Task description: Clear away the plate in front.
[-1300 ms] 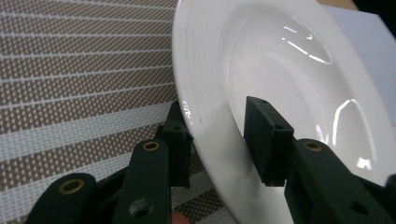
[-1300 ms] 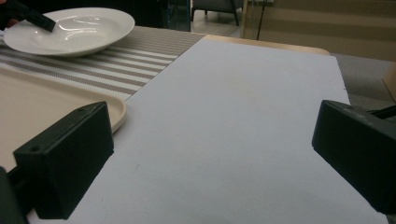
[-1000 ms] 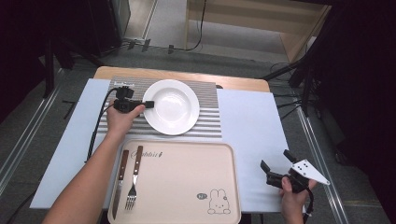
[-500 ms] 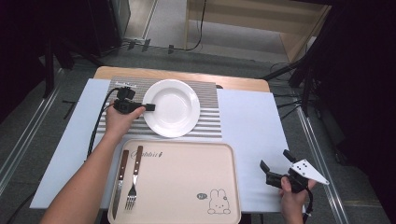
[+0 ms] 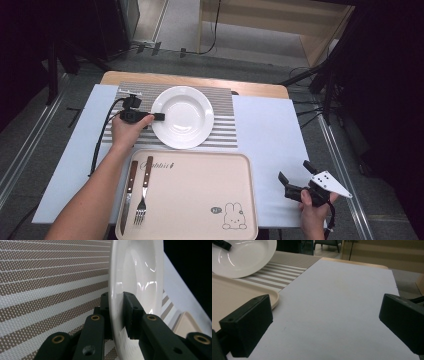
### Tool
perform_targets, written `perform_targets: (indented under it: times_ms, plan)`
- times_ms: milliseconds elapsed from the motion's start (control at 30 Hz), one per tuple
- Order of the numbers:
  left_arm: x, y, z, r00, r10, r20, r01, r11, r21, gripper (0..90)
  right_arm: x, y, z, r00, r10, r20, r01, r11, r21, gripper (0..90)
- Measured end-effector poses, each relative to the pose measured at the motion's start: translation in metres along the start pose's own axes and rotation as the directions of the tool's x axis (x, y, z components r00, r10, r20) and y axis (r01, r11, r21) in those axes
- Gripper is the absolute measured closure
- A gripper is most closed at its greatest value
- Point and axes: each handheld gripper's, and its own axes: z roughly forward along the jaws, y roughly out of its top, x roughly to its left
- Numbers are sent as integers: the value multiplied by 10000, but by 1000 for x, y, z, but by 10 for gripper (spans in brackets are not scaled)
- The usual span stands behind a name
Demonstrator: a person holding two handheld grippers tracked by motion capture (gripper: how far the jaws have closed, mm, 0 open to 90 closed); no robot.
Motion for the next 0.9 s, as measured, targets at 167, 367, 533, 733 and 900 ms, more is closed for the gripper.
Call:
perform_targets:
  times_ms: [167, 367, 533, 733, 900]
  plan:
    - [-2, 1, -1, 9993, -320, 202, 326, 9991, -284, 798, 0, 0, 0, 10000, 6, 20, -6, 10000, -7, 0]
    - [3, -2, -4, 9980, -614, 116, 619, 9970, -471, 798, 0, 0, -1, 10000, 29, 31, -28, 10000, -71, 0]
    - [3, -2, -11, 9974, -612, 378, 635, 9960, -635, 797, 0, 0, -1, 10000, 21, 41, -20, 9999, -107, 0]
    - [-5, 0, -20, 9966, -541, 618, 589, 9951, -795, 797, 0, 0, -1, 10000, 12, 46, -12, 9999, -117, 0]
    - [-12, -1, -26, 9957, -444, 813, 521, 9942, -943, 797, 0, 0, -1, 10000, 4, 68, -3, 9999, -124, 0]
